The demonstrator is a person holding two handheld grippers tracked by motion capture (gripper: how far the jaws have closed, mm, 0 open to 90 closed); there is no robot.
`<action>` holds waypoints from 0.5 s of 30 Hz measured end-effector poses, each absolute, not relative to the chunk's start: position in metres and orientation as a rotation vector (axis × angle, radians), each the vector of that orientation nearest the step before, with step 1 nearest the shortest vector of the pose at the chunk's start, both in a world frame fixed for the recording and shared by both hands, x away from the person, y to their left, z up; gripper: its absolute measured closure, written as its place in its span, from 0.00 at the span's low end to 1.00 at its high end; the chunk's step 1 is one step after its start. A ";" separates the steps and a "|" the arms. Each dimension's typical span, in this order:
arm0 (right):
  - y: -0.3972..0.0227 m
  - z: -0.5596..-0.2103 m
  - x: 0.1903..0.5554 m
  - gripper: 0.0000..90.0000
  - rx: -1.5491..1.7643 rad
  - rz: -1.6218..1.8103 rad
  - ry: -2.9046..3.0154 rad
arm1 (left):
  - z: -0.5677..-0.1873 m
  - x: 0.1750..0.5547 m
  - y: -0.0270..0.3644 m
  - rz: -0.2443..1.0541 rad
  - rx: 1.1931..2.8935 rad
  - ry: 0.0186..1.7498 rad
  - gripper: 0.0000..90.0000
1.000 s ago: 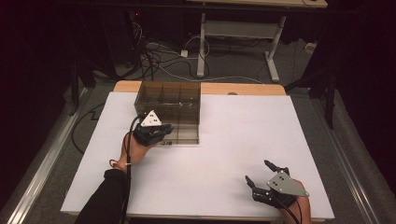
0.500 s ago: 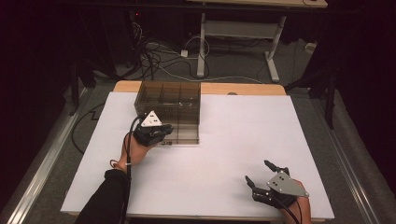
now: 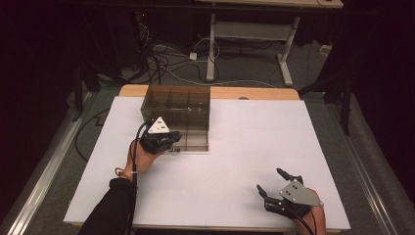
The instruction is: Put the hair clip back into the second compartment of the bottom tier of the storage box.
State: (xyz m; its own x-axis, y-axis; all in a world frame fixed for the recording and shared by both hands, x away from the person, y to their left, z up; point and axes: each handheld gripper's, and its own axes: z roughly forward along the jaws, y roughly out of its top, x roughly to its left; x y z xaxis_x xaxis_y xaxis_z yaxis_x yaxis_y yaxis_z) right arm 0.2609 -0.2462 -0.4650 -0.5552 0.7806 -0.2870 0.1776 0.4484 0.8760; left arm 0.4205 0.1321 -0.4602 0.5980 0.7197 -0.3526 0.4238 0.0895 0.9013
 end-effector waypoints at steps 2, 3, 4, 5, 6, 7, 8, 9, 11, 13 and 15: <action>-0.246 -0.465 0.261 0.22 0.798 1.092 2.001 | -0.461 0.420 0.132 0.288 1.535 1.001 0.85; -0.246 -0.465 0.261 0.22 0.798 1.090 2.001 | -0.461 0.421 0.132 0.290 1.536 1.002 0.84; -0.246 -0.465 0.261 0.22 0.797 1.092 2.002 | -0.461 0.421 0.132 0.297 1.536 1.004 0.80; -0.246 -0.465 0.261 0.22 0.795 1.091 2.002 | -0.461 0.421 0.132 0.297 1.538 1.003 0.79; -0.246 -0.465 0.261 0.22 0.796 1.092 2.002 | -0.461 0.420 0.132 0.299 1.540 1.003 0.79; -0.246 -0.465 0.261 0.22 0.795 1.092 2.002 | -0.460 0.420 0.132 0.303 1.539 1.004 0.78; -0.246 -0.465 0.261 0.22 0.796 1.091 2.003 | -0.460 0.420 0.132 0.306 1.538 1.003 0.77; -0.246 -0.465 0.261 0.22 0.796 1.091 2.003 | -0.460 0.420 0.132 0.307 1.538 1.001 0.77; -0.246 -0.465 0.261 0.22 0.796 1.092 2.002 | -0.459 0.420 0.132 0.313 1.533 0.999 0.76; -0.246 -0.465 0.261 0.22 0.793 1.093 2.003 | -0.458 0.419 0.132 0.323 1.530 0.995 0.73; -0.246 -0.465 0.261 0.22 0.796 1.093 2.003 | -0.456 0.418 0.133 0.326 1.525 0.986 0.72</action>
